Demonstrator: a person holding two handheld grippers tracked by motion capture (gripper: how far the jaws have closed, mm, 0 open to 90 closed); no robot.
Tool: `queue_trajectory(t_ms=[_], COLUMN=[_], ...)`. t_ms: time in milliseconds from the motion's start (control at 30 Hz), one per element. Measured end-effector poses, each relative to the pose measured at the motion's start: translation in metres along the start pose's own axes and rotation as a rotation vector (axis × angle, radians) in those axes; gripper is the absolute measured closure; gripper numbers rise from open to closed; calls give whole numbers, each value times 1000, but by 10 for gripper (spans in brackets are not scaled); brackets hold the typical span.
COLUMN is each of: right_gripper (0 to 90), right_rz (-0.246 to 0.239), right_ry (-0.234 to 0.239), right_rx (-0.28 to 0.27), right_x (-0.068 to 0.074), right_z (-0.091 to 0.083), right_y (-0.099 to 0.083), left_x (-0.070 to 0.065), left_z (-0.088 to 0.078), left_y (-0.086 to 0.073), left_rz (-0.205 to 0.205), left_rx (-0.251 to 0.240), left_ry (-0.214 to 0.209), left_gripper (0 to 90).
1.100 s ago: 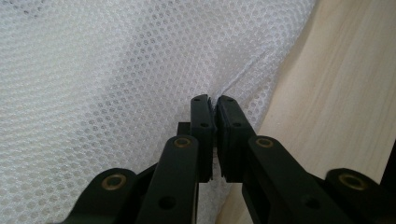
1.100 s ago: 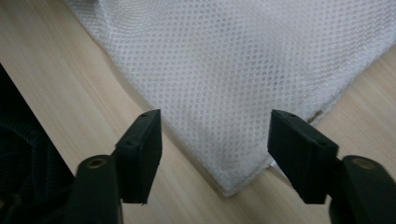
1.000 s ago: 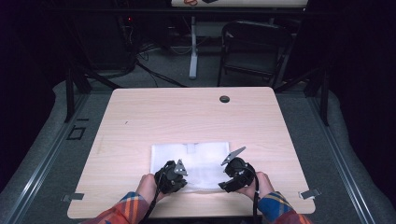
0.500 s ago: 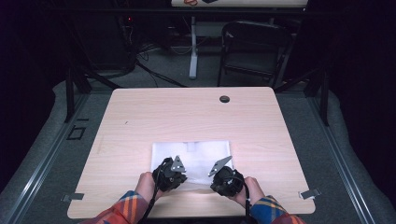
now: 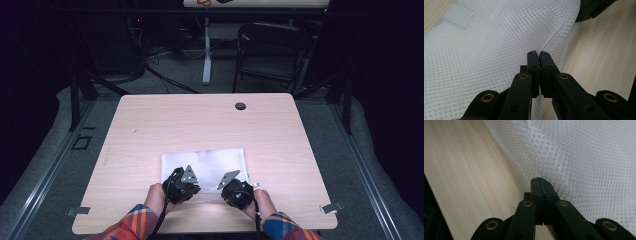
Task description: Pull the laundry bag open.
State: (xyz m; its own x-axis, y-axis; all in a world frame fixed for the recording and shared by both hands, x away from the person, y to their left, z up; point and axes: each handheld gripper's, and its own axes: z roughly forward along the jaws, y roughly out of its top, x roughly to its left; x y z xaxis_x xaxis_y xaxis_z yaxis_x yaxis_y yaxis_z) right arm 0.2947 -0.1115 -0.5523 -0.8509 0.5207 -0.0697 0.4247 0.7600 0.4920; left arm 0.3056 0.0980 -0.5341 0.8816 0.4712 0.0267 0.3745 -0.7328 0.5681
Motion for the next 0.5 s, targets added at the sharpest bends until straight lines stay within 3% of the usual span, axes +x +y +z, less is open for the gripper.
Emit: queue_trajectory(t_ms=[233,333,500], right_gripper=[900,900,900], right_rz=[-4,-18,-7], right_ry=[-3,-3,-3], right_rx=[9,24,10], right_x=[0,-1,0], right_z=[7,6,7], right_y=[-1,-2,-2], left_x=[0,0,0], left_z=[-1,-2,-4], left_y=[0,0,1], left_rz=[-1,-24,-27], left_rx=[-4,-23,-16], left_ry=[5,5,13], left_gripper=[876,877,877])
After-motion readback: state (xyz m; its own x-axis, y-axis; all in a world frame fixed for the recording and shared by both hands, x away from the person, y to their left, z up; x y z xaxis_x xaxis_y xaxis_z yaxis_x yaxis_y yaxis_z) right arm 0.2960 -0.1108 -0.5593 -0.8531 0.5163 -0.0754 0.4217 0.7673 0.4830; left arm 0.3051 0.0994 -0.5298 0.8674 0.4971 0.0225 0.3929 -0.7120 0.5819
